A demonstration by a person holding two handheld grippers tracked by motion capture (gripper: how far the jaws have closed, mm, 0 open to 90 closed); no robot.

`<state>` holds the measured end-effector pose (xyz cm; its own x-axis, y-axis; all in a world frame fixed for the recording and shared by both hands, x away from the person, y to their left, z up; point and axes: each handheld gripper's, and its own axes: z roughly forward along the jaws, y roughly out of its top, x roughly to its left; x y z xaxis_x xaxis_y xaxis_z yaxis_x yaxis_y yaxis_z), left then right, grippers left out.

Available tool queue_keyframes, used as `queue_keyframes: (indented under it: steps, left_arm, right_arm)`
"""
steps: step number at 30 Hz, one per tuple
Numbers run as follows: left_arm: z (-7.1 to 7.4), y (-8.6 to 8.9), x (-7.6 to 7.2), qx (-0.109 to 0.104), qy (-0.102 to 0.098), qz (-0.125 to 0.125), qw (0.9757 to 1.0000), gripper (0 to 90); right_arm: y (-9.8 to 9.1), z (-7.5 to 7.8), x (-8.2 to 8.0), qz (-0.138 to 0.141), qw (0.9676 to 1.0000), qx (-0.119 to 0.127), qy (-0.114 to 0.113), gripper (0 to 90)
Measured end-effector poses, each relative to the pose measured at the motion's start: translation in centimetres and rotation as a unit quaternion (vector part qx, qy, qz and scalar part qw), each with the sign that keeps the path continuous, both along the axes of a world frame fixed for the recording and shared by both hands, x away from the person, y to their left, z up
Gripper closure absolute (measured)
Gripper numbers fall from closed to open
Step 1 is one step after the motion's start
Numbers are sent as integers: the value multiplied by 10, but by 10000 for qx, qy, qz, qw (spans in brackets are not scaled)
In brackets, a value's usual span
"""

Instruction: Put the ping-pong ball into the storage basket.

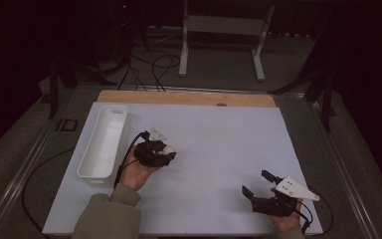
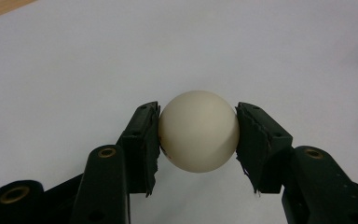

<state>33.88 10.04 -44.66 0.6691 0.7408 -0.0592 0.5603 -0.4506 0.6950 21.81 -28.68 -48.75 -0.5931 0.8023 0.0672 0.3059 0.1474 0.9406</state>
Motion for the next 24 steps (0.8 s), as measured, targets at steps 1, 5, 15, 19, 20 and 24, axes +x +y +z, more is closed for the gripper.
queue_keyframes:
  steps: [1, 5, 15, 19, 20, 24]
  left_arm:
    - [0, 0, 0, -1, -1, 1, 10000, 514]
    - [3, 1, -1, 19, -14, -7, 10000, 514]
    - [7, 2, -3, 22, -44, 59, 10000, 515]
    - [10, 2, -5, 17, -66, 88, 9999, 514]
    - [10, 2, -5, 23, -67, 94, 9999, 515]
    - [11, 4, -6, 28, -80, 139, 9999, 515]
  right_arm:
    - [0, 0, 0, 1, 10000, 2, 3, 77]
    - [0, 0, 0, 0, 10000, 2, -2, 77]
    - [0, 0, 0, 6, 10000, 10, 12, 77]
    - [0, 0, 0, 3, 10000, 6, 8, 77]
    - [0, 0, 0, 2, 10000, 10, 8, 77]
    - [0, 0, 0, 5, 10000, 3, 4, 77]
